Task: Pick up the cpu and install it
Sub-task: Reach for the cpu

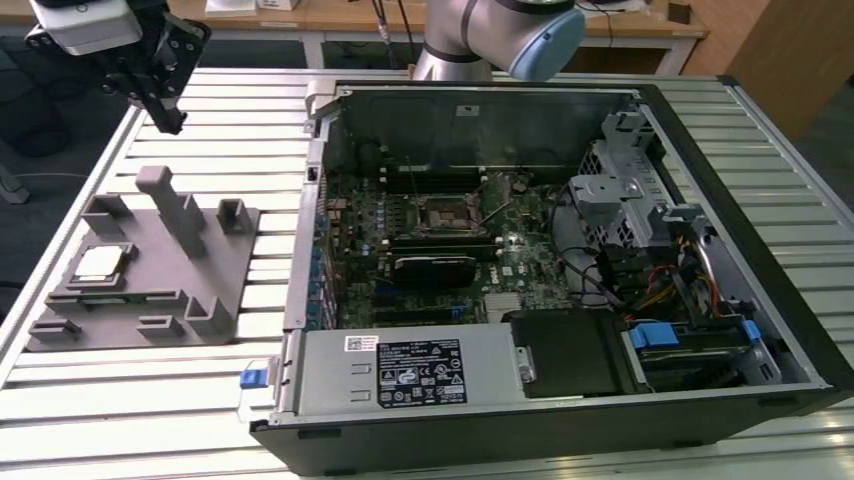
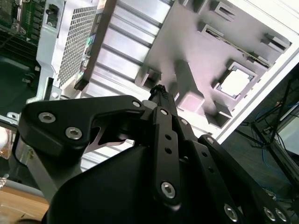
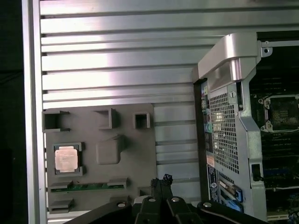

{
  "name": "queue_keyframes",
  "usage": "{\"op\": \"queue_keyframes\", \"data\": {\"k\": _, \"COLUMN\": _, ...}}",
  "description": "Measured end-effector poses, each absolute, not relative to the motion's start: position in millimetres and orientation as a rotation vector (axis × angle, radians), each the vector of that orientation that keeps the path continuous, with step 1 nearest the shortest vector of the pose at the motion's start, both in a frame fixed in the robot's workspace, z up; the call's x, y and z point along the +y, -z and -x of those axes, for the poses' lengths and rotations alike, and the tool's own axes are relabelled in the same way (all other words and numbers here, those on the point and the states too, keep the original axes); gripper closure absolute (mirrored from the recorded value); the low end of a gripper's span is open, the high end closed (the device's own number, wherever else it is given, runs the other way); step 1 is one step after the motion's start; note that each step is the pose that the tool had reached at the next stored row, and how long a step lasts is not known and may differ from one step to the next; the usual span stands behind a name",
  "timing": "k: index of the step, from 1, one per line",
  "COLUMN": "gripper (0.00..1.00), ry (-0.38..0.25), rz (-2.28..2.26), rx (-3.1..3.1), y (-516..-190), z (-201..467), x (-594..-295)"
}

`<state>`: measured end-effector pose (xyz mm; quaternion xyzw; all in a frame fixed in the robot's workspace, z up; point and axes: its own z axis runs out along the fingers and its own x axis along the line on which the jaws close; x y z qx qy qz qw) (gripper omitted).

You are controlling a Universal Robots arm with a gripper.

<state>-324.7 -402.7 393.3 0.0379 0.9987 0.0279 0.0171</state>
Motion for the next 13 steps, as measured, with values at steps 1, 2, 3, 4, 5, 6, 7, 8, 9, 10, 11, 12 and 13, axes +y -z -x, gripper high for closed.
{"op": "queue_keyframes", "data": {"k": 1, "gripper": 0.89, "ry": -0.087, "rz": -0.118, "rx": 3.104, "y": -393, "z": 327, "x": -403}}
{"op": "queue_keyframes", "data": {"k": 2, "gripper": 0.89, "ry": -0.088, "rz": -0.118, "rx": 3.104, "y": -393, "z": 329, "x": -403}}
{"op": "queue_keyframes", "data": {"k": 3, "gripper": 0.89, "ry": -0.088, "rz": -0.118, "rx": 3.104, "y": -393, "z": 331, "x": -403}}
{"op": "queue_keyframes", "data": {"k": 4, "gripper": 0.89, "ry": -0.089, "rz": -0.118, "rx": 3.103, "y": -393, "z": 333, "x": -403}}
{"op": "queue_keyframes", "data": {"k": 5, "gripper": 0.89, "ry": -0.089, "rz": -0.118, "rx": 3.103, "y": -393, "z": 335, "x": -403}}
{"op": "queue_keyframes", "data": {"k": 6, "gripper": 0.89, "ry": -0.09, "rz": -0.118, "rx": 3.103, "y": -393, "z": 338, "x": -403}}
{"op": "queue_keyframes", "data": {"k": 7, "gripper": 0.89, "ry": -0.091, "rz": -0.118, "rx": 3.103, "y": -393, "z": 340, "x": -403}}
{"op": "queue_keyframes", "data": {"k": 8, "gripper": 0.89, "ry": -0.091, "rz": -0.118, "rx": 3.103, "y": -393, "z": 343, "x": -404}}
{"op": "queue_keyframes", "data": {"k": 9, "gripper": 0.89, "ry": -0.092, "rz": -0.118, "rx": 3.102, "y": -393, "z": 346, "x": -404}}
{"op": "queue_keyframes", "data": {"k": 10, "gripper": 0.89, "ry": -0.093, "rz": -0.118, "rx": 3.102, "y": -393, "z": 349, "x": -404}}
{"op": "queue_keyframes", "data": {"k": 11, "gripper": 0.89, "ry": -0.093, "rz": -0.118, "rx": 3.102, "y": -393, "z": 352, "x": -404}}
{"op": "queue_keyframes", "data": {"k": 12, "gripper": 0.89, "ry": -0.093, "rz": -0.118, "rx": 3.102, "y": -393, "z": 354, "x": -404}}
{"op": "queue_keyframes", "data": {"k": 13, "gripper": 0.89, "ry": -0.094, "rz": -0.118, "rx": 3.102, "y": -393, "z": 358, "x": -404}}
